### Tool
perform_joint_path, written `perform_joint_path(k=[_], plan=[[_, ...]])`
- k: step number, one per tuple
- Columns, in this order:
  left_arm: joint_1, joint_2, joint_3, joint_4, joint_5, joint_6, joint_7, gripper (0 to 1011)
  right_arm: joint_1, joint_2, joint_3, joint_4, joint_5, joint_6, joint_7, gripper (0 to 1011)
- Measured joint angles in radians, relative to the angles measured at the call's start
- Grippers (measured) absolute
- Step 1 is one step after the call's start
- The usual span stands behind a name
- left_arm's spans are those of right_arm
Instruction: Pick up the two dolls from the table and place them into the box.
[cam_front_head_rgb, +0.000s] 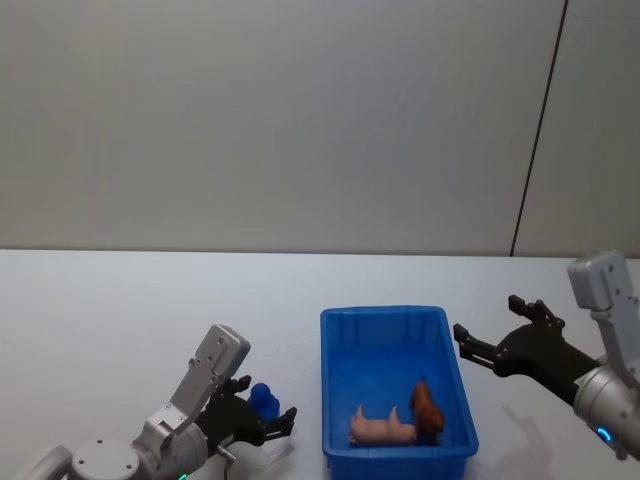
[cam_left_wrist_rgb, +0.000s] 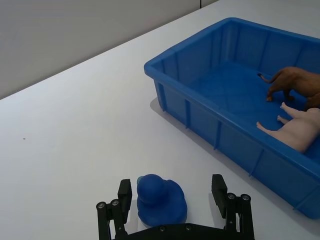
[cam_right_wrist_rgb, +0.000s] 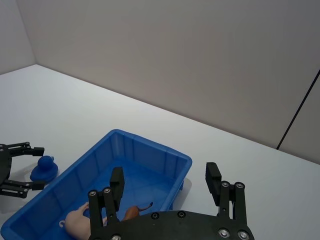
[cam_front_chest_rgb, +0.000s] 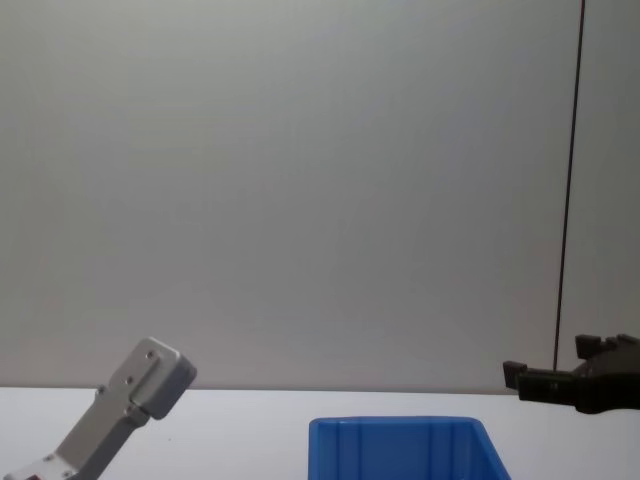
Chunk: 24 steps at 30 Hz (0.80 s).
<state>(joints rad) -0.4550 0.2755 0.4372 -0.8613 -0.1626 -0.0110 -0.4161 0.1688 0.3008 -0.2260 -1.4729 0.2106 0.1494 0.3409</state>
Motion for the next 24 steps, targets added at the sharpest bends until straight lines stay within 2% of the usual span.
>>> perform_joint_path(k=[5,9,15,19,20,22,24], plan=[[-0.011,-0.007,0.002,0.024,0.01,-0.006,-0.004,1003,0.0,0.0,0.0,0.0,0.0,0.0,0.0,1001],[-0.02,-0.011,0.003,0.044,0.017,-0.012,-0.009,965,0.0,0.0,0.0,0.0,0.0,0.0,0.0,1001],[-0.033,-0.019,0.005,0.077,0.028,-0.023,-0.016,783,0.0,0.0,0.0,0.0,0.0,0.0,0.0,1001],[-0.04,-0.023,0.007,0.096,0.033,-0.033,-0.019,679,0.0,0.0,0.0,0.0,0.0,0.0,0.0,1001],[-0.041,-0.023,0.007,0.098,0.034,-0.035,-0.02,679,0.0,0.0,0.0,0.0,0.0,0.0,0.0,1001],[-0.042,-0.024,0.007,0.103,0.035,-0.037,-0.021,569,0.0,0.0,0.0,0.0,0.0,0.0,0.0,1001],[-0.044,-0.025,0.007,0.108,0.037,-0.042,-0.022,535,0.0,0.0,0.0,0.0,0.0,0.0,0.0,1001]])
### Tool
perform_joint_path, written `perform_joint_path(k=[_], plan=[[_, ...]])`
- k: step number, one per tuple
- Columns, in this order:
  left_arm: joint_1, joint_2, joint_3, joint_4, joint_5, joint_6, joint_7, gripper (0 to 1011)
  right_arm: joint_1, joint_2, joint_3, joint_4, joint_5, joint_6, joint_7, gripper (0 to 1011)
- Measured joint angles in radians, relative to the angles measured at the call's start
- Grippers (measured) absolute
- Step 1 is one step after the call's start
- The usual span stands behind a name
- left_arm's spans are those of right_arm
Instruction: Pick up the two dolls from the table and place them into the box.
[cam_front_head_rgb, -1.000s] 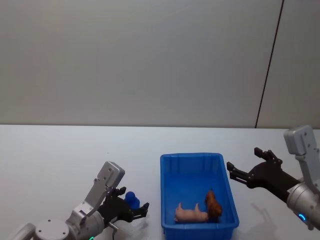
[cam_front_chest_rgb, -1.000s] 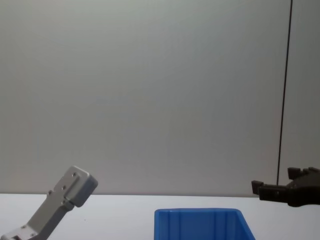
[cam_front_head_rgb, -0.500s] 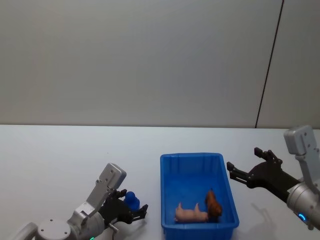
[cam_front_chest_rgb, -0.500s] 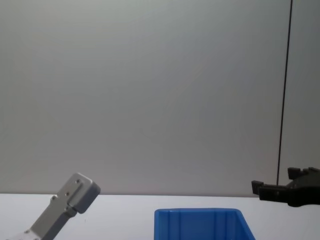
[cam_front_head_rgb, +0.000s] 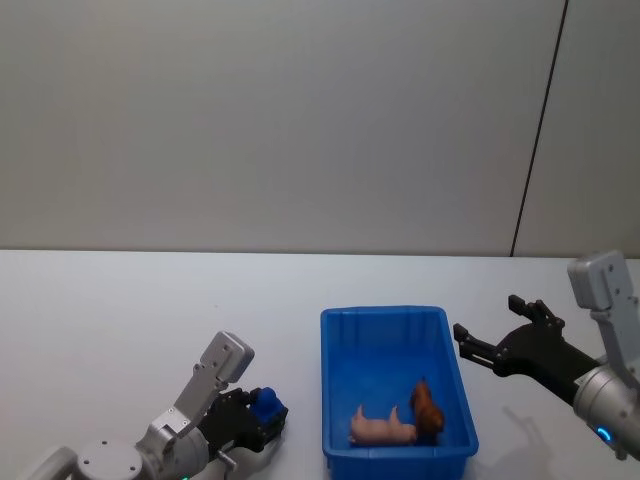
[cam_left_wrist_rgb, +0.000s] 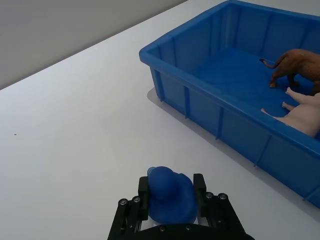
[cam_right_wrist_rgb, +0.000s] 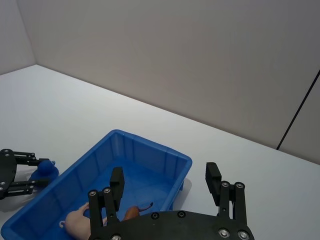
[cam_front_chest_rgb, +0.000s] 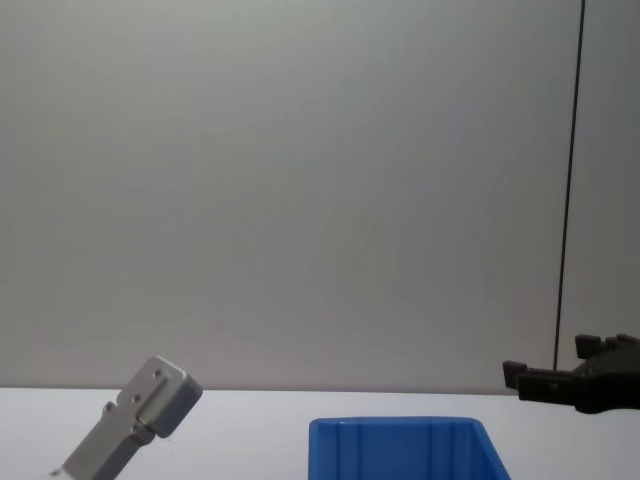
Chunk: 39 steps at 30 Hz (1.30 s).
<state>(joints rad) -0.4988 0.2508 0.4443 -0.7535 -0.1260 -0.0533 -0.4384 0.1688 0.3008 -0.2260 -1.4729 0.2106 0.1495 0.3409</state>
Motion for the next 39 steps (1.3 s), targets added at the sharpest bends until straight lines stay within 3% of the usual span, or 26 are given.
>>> perform_joint_path(k=[11,28,39], plan=[[0.003,0.004,-0.005,-0.021,0.007,-0.012,0.002,460,0.0,0.0,0.0,0.0,0.0,0.0,0.0,1001],[0.005,0.024,-0.031,-0.22,0.039,-0.025,0.033,345,0.0,0.0,0.0,0.0,0.0,0.0,0.0,1001],[-0.045,-0.02,-0.018,-0.287,0.021,-0.065,0.009,276,0.0,0.0,0.0,0.0,0.0,0.0,0.0,1001]])
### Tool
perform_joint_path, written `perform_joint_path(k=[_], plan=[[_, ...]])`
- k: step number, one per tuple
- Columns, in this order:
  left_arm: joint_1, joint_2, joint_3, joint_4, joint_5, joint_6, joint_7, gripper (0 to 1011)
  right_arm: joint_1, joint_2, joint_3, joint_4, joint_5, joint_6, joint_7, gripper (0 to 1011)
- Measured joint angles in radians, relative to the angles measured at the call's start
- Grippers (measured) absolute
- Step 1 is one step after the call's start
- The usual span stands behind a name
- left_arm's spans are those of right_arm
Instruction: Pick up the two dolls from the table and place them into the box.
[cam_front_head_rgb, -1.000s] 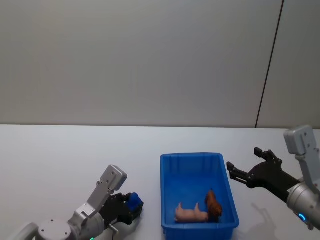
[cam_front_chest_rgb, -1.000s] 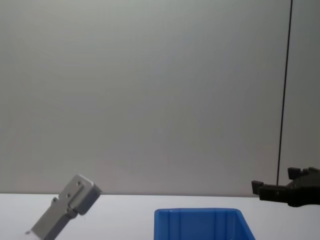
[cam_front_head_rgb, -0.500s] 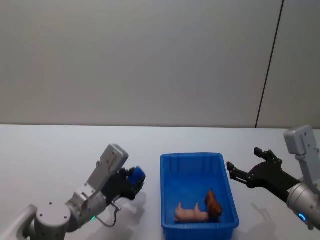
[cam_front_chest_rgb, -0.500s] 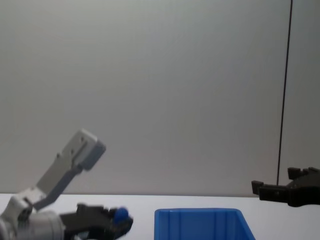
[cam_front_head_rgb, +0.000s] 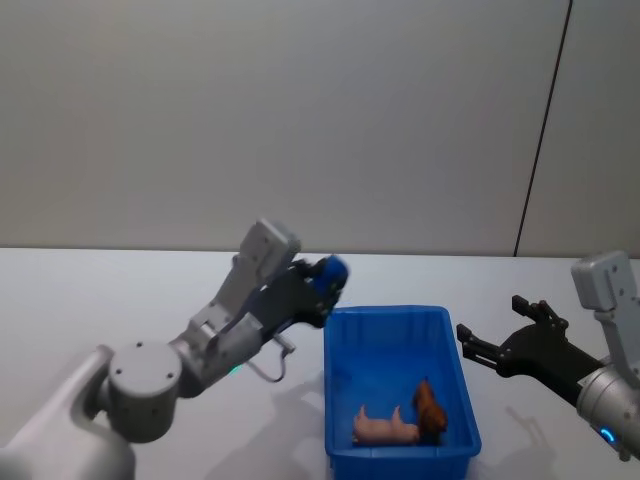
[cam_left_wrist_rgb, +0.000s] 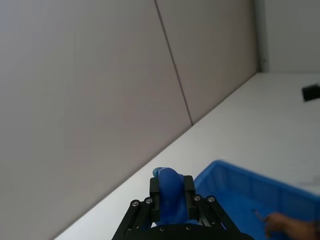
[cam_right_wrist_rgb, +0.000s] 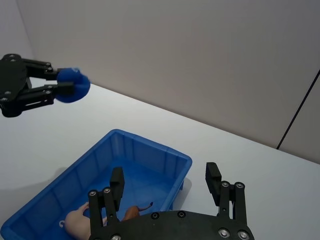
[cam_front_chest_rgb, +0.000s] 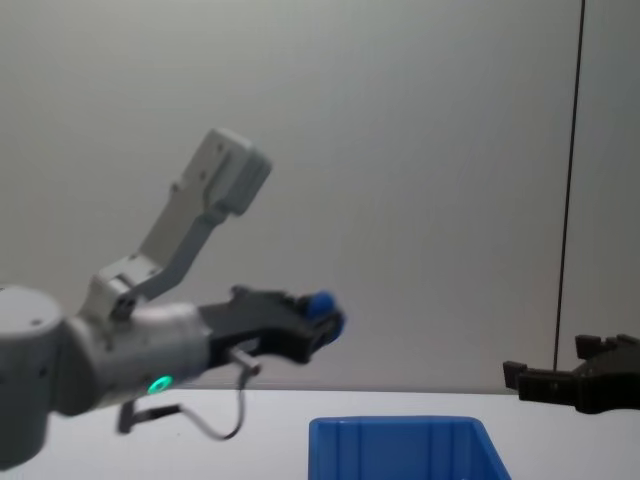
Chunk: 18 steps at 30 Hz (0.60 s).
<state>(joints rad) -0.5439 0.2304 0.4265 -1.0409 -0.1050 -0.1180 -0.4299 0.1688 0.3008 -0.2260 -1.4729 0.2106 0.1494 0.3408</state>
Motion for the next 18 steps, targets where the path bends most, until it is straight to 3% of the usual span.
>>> perform_joint_path(k=[8,16,18], plan=[[-0.056,-0.069,0.039,0.033,-0.048,-0.048,-0.04,235,0.0,0.0,0.0,0.0,0.0,0.0,0.0,1001],[-0.089,-0.118,0.071,0.075,-0.085,-0.074,-0.06,465,0.0,0.0,0.0,0.0,0.0,0.0,0.0,1001],[-0.092,-0.125,0.077,0.079,-0.089,-0.074,-0.061,567,0.0,0.0,0.0,0.0,0.0,0.0,0.0,1001]])
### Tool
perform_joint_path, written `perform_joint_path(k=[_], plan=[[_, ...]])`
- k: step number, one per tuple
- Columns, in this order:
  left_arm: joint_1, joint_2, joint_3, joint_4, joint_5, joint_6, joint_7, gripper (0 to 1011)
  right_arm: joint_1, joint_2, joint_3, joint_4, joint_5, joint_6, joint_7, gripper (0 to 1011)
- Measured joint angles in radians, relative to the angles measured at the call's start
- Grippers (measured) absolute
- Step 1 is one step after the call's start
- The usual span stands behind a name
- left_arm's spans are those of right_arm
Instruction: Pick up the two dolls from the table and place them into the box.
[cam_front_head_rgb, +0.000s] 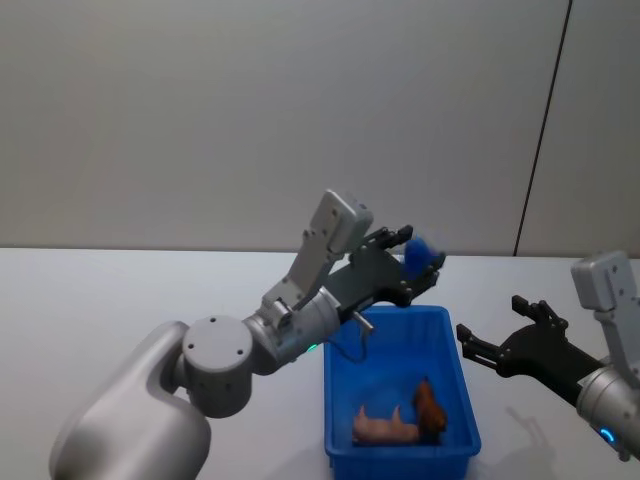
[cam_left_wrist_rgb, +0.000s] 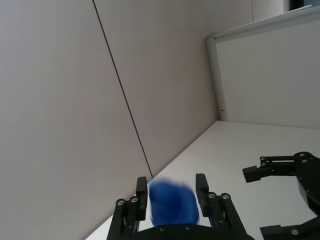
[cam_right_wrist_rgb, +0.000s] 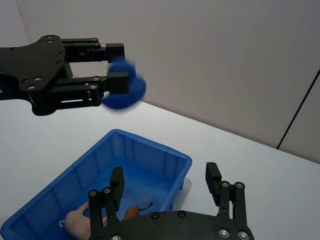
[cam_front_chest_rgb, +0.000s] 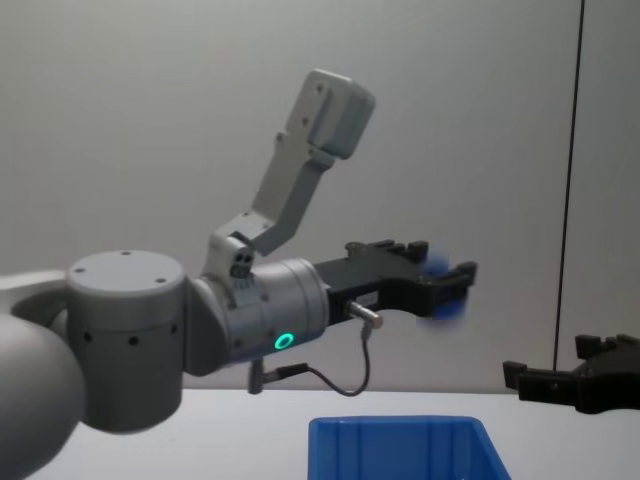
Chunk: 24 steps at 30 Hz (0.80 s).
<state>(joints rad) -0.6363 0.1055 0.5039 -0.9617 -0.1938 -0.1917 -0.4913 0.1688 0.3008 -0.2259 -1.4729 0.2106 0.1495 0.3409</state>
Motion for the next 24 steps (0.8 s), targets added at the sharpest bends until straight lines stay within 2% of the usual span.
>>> perform_joint_path(k=[7,8,12,14,24], plan=[[0.0,-0.006,0.009,-0.004,-0.005,0.012,0.0,769,0.0,0.0,0.0,0.0,0.0,0.0,0.0,1001],[0.002,-0.006,0.01,-0.009,-0.005,0.016,0.0,826,0.0,0.0,0.0,0.0,0.0,0.0,0.0,1001],[0.009,-0.001,0.011,-0.021,-0.005,0.026,0.005,897,0.0,0.0,0.0,0.0,0.0,0.0,0.0,1001],[0.011,0.001,0.011,-0.026,-0.005,0.028,0.006,977,0.0,0.0,0.0,0.0,0.0,0.0,0.0,1001],[0.033,0.02,0.004,-0.071,0.001,0.028,0.024,1001,0.0,0.0,0.0,0.0,0.0,0.0,0.0,1001]])
